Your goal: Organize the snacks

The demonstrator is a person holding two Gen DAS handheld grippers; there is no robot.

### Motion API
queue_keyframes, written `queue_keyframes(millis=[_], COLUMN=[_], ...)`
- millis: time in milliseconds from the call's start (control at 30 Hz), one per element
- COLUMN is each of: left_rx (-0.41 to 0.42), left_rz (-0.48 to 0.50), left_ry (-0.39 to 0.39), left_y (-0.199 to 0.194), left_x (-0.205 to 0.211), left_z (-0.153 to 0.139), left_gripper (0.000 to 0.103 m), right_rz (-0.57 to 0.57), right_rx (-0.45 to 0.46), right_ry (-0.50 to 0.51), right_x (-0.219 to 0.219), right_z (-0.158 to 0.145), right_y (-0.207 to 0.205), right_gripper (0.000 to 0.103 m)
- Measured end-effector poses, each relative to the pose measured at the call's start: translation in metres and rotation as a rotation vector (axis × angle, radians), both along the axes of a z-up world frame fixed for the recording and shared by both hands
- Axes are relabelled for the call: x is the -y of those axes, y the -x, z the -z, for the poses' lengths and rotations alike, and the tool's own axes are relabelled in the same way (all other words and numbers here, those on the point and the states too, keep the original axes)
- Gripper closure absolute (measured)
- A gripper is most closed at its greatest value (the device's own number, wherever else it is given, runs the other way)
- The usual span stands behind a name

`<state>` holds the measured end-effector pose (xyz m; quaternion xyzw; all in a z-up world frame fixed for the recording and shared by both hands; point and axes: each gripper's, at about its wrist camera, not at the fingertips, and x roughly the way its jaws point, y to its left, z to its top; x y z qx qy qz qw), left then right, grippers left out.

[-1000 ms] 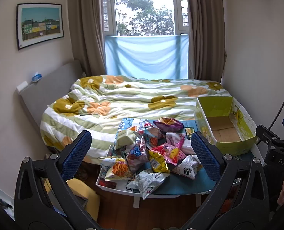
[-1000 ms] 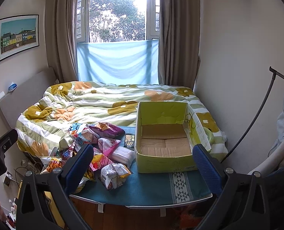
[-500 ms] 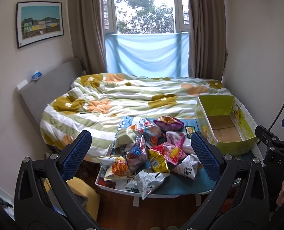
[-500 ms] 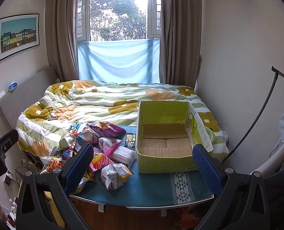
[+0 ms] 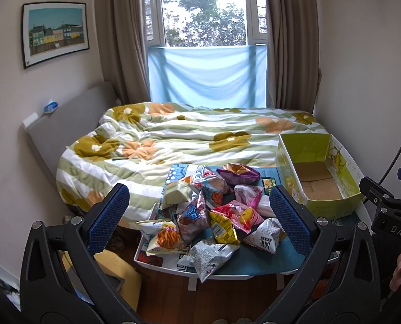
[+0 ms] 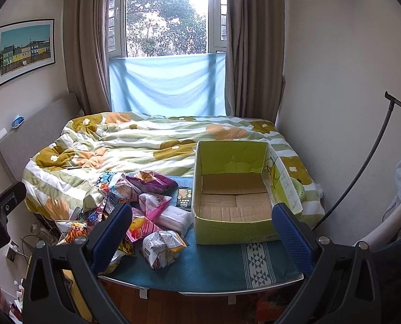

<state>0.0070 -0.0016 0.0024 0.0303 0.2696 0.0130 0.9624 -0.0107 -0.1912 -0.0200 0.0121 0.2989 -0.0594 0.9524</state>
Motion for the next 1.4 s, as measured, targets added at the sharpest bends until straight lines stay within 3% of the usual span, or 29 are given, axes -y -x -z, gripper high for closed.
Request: queue_keyframes(millis=[400,633,967,1400], left_rx=[-0.009,-0.083,-0.287,-0.46], left_rz=[-0.001,0.0,0.03,0.14], left_ry=[0.003,0.016,0.043,-0.051], left_y=[-0.003,-0.014,-0.033,-0.092], left_x=[0.0,-0.003,0.0,0.008], left_z=[0.001,0.017,0.114,0.234], left_gripper=[0.0,0.0,0.0,0.001], right_rz=[-0.002,-0.043,-0.184,-0.245], right_rx=[-0.001,-0.048,-0.208,-0.38], right_ry=[-0.002,-0.018,-0.061,-0.158], right_x=[-0.001,-0.007,0.003,-0.015], right_z=[0.0,0.01,0.082,0.188], right_y=[-0.001,-0.009,-0.043,-0.095], right_gripper=[0.0,0.0,0.0,0.0])
